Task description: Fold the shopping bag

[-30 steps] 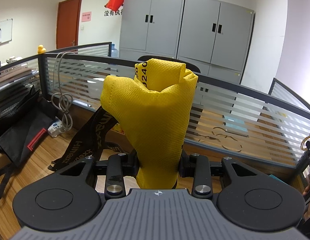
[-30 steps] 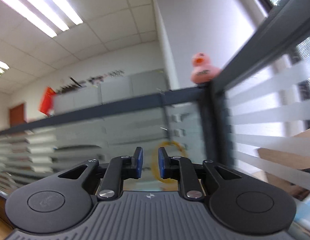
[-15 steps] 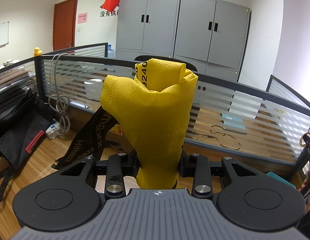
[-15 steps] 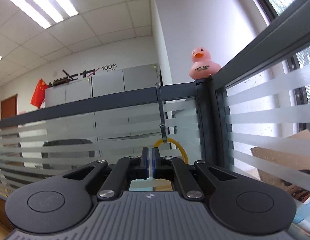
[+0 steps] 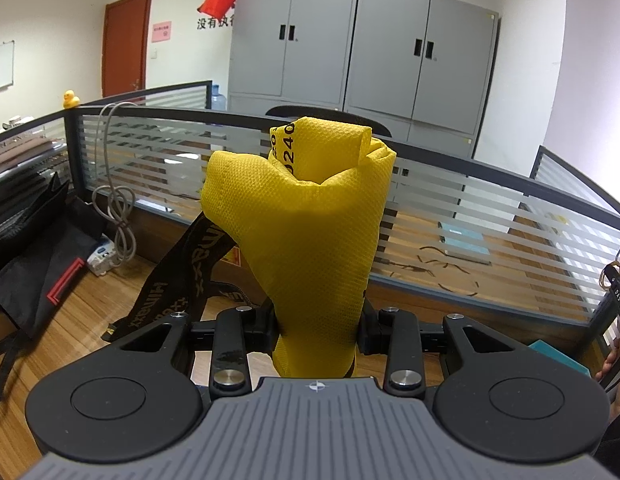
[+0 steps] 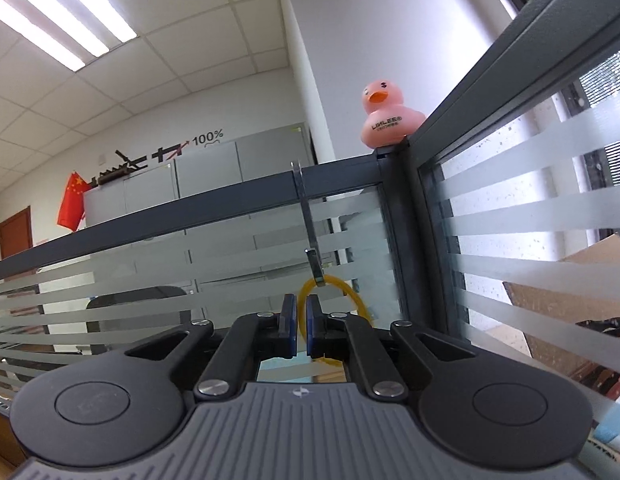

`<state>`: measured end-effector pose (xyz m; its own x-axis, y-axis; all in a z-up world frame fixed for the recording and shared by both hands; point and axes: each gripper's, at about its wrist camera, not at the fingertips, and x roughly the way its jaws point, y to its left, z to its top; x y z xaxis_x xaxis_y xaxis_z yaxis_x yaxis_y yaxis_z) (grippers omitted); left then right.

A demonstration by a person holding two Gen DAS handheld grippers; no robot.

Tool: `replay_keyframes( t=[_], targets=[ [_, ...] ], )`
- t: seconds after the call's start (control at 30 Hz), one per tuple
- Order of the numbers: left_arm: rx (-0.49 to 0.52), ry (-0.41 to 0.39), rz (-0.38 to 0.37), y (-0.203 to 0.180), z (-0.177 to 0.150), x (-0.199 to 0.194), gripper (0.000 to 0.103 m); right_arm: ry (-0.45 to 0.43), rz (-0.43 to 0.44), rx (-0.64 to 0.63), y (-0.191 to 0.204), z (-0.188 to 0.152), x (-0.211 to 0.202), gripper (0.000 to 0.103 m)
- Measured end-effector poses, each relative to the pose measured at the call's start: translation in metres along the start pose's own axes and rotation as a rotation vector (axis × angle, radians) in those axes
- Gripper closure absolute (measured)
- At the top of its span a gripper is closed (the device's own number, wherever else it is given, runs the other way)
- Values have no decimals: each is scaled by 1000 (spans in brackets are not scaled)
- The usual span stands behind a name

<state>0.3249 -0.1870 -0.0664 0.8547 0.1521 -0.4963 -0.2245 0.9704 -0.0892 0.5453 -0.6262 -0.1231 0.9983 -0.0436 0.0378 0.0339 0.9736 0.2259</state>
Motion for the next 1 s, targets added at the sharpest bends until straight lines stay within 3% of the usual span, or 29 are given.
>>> replay_keyframes(
  t=[0.67,1.0],
  targets=[
    [-8,4,-11,1,-2,0,65,-43,21,9,2,10,-34,103],
    [22,-13,-53,-4,-3,-8,65,-144,23,89,-14,55,-62,103]
  ],
)
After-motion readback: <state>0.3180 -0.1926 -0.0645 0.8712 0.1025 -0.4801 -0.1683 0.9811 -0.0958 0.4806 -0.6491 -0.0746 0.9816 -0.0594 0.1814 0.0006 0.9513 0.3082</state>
